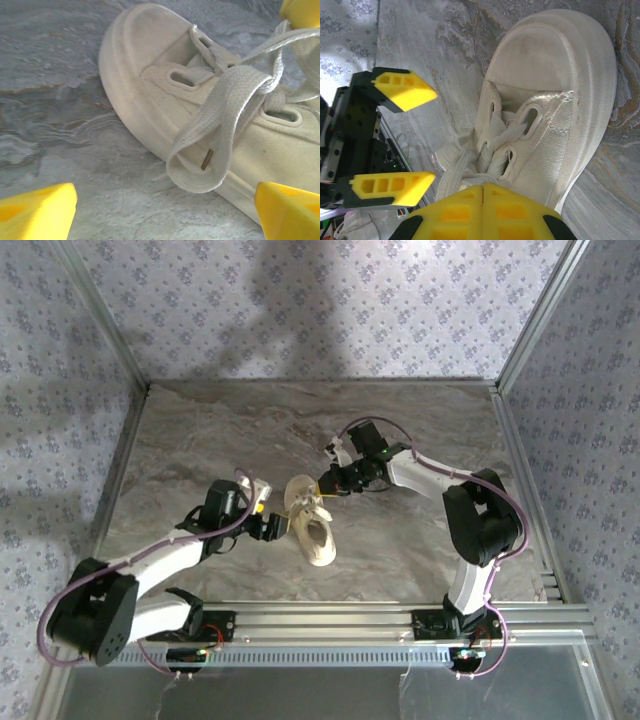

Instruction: Tie the shoes

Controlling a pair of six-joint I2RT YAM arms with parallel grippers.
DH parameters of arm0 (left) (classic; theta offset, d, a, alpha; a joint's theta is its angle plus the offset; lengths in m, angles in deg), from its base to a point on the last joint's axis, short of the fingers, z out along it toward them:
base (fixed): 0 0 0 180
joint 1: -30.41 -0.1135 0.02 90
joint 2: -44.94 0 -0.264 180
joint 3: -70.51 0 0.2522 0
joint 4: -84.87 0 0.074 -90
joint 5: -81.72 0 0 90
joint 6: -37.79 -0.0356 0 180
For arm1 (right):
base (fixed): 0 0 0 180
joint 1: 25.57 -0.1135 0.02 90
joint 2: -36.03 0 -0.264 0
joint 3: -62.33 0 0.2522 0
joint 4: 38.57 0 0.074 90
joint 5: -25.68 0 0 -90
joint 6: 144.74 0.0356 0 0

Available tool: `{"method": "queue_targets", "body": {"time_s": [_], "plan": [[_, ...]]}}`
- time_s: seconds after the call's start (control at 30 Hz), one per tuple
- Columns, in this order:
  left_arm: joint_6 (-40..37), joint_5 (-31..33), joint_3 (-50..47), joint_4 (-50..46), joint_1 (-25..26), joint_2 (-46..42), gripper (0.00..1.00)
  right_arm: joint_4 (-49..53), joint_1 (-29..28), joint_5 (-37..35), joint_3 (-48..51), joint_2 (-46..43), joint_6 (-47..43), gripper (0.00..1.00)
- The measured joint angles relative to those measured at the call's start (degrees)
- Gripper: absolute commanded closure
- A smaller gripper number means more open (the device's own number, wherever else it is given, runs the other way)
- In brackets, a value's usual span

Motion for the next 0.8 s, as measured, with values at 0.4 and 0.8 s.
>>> {"method": "queue_targets", "body": {"time_s": [0.4,0.8], "plan": [[-1.9,-5.4,4.5,2.9,0.0,12.2,0.64,0.0,0.0,0.0,0.0,0.2,0.0,1.0],[-6.0,-4.3,5.8,-4.7,0.0,-0.2,1.0,0.1,0.0,0.0,-0.3,0.3,0.0,1.0]]}}
